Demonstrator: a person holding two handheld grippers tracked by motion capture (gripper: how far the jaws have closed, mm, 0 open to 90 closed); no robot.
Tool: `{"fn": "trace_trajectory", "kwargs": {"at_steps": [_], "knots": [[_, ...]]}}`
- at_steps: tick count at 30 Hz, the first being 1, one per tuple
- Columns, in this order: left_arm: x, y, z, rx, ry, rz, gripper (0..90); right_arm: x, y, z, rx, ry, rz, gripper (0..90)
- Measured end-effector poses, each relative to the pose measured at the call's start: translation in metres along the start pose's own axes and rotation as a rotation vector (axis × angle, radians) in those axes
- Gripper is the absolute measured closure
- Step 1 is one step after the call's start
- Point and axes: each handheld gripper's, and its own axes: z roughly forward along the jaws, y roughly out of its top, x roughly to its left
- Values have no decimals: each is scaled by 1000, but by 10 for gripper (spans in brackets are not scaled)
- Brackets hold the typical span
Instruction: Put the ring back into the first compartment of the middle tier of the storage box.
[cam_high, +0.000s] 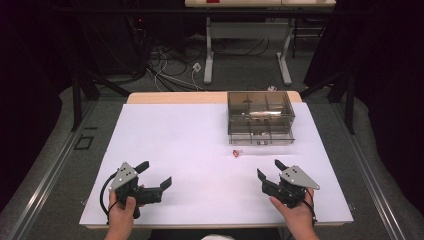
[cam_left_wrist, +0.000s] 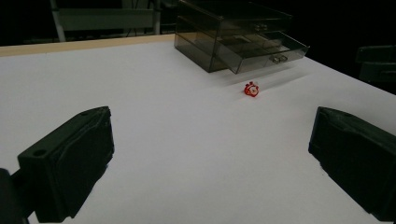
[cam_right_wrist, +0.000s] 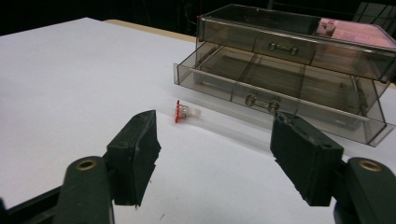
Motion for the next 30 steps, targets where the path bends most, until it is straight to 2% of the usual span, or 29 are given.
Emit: {"fn": "trace_trajectory", "kwargs": {"at_steps": [2,3,10,13,16,19,21,25,30], "knots": [[0,-1,1,4,-3,-6,1,0,0,3,1,9,-8,340],[0,-1,1,6,-3,4,1,0,0,5,3,17,-7,346],[-1,-1,0,11,-6,16,1,0,0,16,26,72,31,366],[-2,-1,0,15,-6,14,1,0,3,22,31,97,20,364],[-3,-1,-1,17,-4,20,1,-1,4,24,21,102,8,356],[-4,-1,-1,14,3,25,1,-2,4,28,39,131,10,344],[-4,-1,-2,8,8,30,1,0,7,33,46,146,-4,343],[-4,-2,-2,12,14,31,1,4,11,39,85,160,18,343],[-3,-2,-2,8,15,28,1,7,16,47,101,163,9,343]]}}
